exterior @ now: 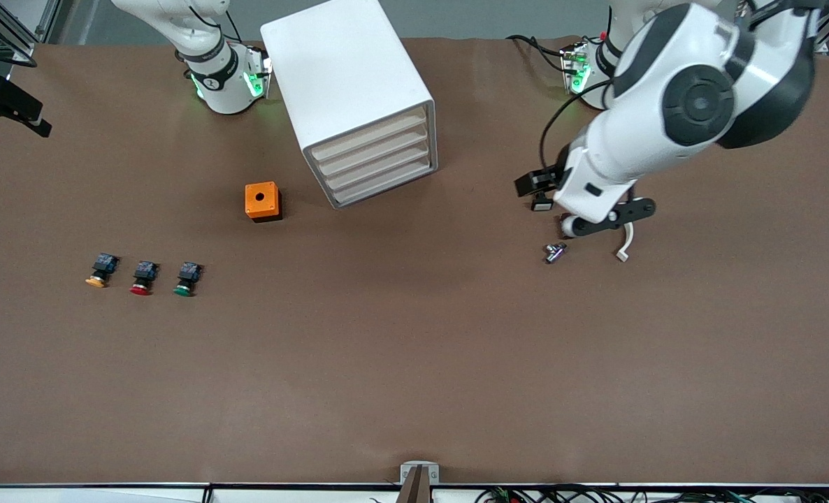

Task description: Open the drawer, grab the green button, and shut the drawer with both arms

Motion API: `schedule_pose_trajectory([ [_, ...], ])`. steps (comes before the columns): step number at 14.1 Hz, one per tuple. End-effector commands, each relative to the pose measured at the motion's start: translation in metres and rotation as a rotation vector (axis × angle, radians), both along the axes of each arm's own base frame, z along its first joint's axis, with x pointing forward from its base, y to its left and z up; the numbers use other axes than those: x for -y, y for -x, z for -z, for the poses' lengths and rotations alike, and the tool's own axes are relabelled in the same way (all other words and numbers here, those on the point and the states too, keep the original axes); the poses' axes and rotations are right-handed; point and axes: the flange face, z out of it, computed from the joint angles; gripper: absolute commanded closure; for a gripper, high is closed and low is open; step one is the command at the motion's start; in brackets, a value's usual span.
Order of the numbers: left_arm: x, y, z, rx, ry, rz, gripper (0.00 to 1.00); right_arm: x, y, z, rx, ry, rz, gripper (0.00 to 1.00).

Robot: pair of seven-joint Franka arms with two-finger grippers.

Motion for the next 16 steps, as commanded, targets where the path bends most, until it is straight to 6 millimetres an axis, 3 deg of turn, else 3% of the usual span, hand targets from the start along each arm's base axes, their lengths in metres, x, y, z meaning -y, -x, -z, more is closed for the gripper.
schedule_pose_trajectory([
  [1,-0.051,0.012,-0.017,0.012,-0.001,0.081,0.0,-0.004,0.007,-0.002,0.009,-0.002,0.018,0.0],
  [4,-0.096,0.023,-0.018,0.029,-0.024,0.166,0.0,0.002,0.008,-0.002,0.006,-0.005,0.022,0.0],
  [8,-0.143,0.019,-0.024,0.056,-0.03,0.217,0.0,0.003,0.008,-0.002,0.005,-0.006,0.016,0.0],
  [12,-0.156,0.008,-0.036,0.156,-0.07,0.232,0.0,0.01,0.008,-0.001,0.004,-0.008,-0.021,0.0],
  [16,-0.166,-0.006,-0.066,0.286,-0.087,0.217,0.0,0.011,0.008,-0.002,0.007,-0.007,-0.018,0.0],
])
